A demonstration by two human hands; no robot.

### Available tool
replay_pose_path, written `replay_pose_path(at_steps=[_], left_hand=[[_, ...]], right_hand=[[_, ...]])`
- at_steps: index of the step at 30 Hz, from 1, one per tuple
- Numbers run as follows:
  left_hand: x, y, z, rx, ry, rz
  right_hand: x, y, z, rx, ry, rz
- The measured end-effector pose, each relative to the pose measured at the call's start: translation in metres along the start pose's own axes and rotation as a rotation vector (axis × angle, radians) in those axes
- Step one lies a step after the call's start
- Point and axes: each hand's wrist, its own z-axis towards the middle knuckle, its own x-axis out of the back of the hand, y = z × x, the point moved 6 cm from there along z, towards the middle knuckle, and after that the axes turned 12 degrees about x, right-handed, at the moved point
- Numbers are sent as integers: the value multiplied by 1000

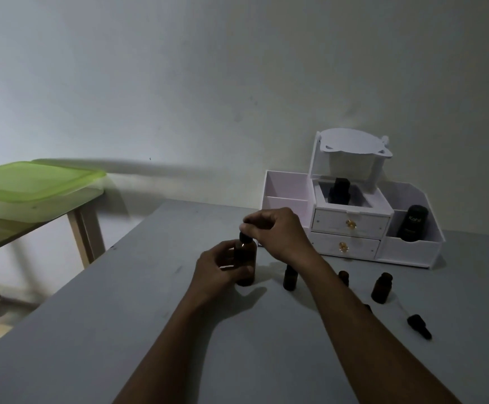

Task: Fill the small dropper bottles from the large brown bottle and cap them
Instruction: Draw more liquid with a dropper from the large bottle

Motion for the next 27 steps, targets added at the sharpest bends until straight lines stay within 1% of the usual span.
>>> replay_pose_path(at_steps=[4,9,18,24,27], left_hand=[[5,-3,5,11,23,0],[5,-3,4,-21,4,37],[5,-10,5,-16,16,42],[7,-11,3,4,30,38],[7,-11,3,28,32,25]], right_hand=[[-1,1,2,15,28,-13],[-5,3,-1,17,38,-13],[-9,0,0,48,171,-53],[-9,-4,0,65,173,-60],[-1,-11,6,69,169,-8]])
